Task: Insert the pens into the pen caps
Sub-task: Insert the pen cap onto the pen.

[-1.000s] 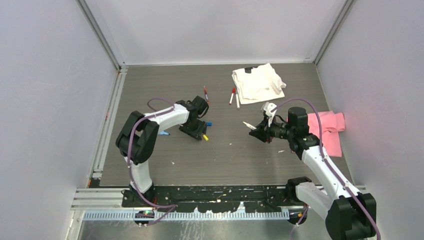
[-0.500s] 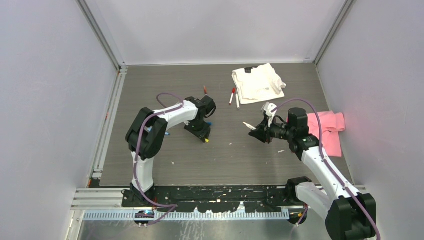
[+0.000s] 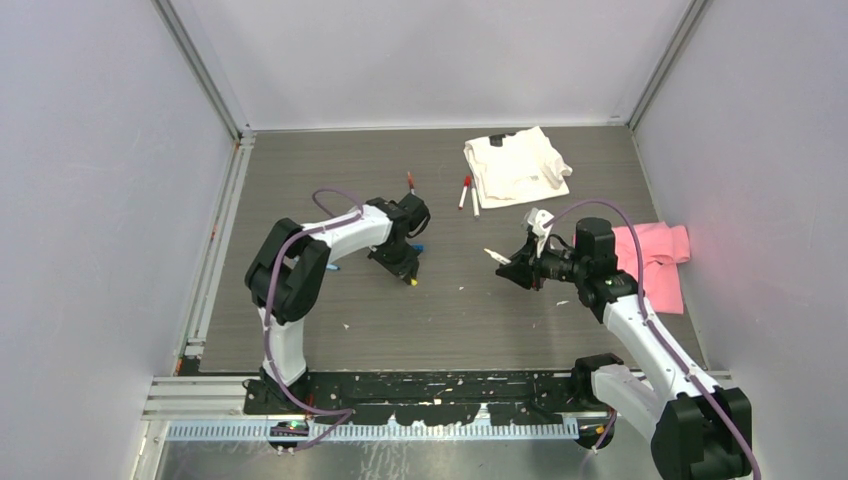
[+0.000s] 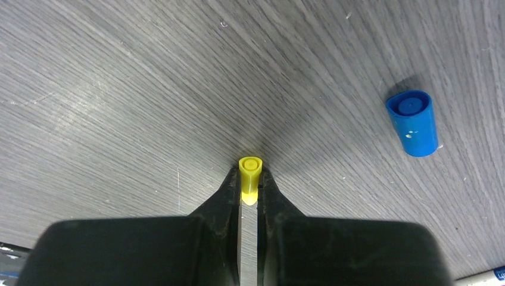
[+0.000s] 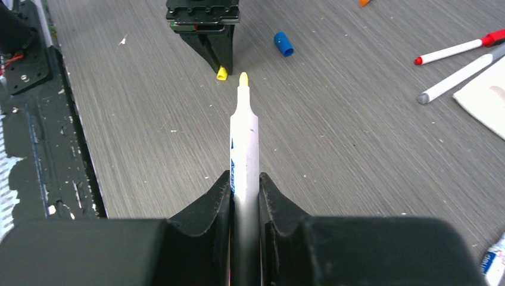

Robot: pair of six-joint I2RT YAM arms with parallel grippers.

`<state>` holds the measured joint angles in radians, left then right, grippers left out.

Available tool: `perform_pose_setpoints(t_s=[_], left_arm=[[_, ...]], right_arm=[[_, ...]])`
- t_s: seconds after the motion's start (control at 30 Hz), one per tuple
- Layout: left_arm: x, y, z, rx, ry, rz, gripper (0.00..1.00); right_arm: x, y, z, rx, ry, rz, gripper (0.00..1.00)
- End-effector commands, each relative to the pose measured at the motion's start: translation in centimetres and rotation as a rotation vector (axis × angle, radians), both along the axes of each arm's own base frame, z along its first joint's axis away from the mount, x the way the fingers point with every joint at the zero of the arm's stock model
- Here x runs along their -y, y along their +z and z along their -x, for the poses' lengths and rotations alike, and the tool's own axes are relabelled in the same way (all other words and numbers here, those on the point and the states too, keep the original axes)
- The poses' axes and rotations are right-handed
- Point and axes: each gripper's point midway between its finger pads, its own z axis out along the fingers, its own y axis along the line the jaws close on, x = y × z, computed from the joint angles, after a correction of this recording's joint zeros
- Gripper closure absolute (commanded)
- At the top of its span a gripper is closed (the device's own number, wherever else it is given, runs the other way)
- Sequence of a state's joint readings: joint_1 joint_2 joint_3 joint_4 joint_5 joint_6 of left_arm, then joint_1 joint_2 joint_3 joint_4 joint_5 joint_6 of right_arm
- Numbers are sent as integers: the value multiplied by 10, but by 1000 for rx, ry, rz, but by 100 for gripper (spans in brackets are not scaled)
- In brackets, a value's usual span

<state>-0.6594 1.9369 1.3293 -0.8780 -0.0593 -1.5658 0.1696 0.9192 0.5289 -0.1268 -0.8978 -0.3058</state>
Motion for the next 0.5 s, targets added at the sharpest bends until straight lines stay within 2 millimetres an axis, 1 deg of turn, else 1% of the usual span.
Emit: perform_pose_setpoints(t_s=[0.0,0.17,0.23,0.27,0.33,0.43,0.47], left_arm=[[-13,-6,-3,75,-43,-14,99],[-8,9,-4,180,-13,113,99],[-11,11,-1,208,9,142,99],[-10,15,-3,226,19,161,99],[-11,18,-2,247,35,182,99],[-8,22,0,259,53,221,99],[-8,23,0,263,60,231,99]], right_arm=[[-12,3,11,-13,73,-46,99],[-33,-12,24,-83,141,-27,99],[-40,-18,27,-105,158,-22,99],[-43,-20,28,-117,164,-25,99],[-49,-24,28,-140,164,-23,99],[-58,-28,23,-169,137,-43,99],[-61,-29,25,-187,141,-42,99]])
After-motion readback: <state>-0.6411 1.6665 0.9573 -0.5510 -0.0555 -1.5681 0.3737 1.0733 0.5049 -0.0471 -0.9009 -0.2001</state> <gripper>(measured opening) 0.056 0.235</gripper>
